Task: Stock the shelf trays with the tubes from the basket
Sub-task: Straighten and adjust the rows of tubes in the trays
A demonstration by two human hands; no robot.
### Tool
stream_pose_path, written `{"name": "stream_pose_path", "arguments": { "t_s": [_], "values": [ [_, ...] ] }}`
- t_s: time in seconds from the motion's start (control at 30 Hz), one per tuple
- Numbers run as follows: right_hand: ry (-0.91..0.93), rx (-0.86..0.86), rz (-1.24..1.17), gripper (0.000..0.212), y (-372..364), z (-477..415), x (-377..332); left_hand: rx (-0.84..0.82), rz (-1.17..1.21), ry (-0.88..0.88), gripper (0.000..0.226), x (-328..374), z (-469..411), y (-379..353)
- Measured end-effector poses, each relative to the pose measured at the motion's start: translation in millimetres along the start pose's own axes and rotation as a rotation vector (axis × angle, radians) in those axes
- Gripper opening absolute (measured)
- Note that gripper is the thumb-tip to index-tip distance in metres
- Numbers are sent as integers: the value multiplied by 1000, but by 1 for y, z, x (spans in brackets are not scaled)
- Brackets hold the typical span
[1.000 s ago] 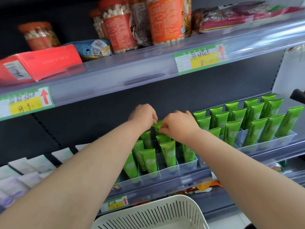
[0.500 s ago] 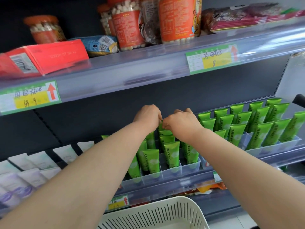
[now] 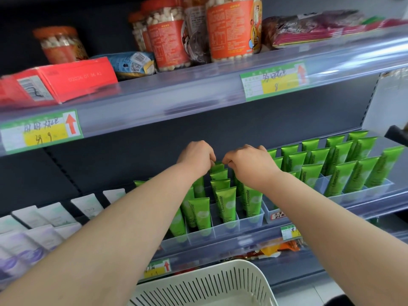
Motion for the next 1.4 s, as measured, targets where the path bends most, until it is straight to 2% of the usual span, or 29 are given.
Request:
{"name": "stream_pose_path", "arguments": {
  "t_s": [0.07,0.23,0.33,0.5,0.77,1.0,1.2,1.4],
  "values": [
    [-1,12,-15,34,1,3,-3,2,-7,-7,9,-2,3,4],
    [32,27,-65,30,7,14,-18,36,-2,-51,24,-12,18,18],
    [70,49,-92,28,11,22,-32,50,54,-29,11,-22,32,23],
    [132,37,-139,24,10,33,-57,57,86,5,8,-37,55,30],
    [152,-55,20,22,-9,45,-85,74,89,19,8,-52,79,36],
    [152,-77,23,19,-14,41,-90,91,108,53,10,-66,83,34],
    [146,-79,8,25,-13,42,-87,0,77,9,5,-62,81,30],
    [73,45,-70,30,3,52,-74,-39,-43,-1,12,-54,79,23]
  ]
}}
Point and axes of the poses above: each hand's wrist, its own z-axis away from the middle knuckle, its own y-axis out of the back of the hand, x = y × z, the point moved 4 cm from there along -z, towards the middle knuckle, and after that the axes turned 3 degrees about -z, right-handed, at the moved point
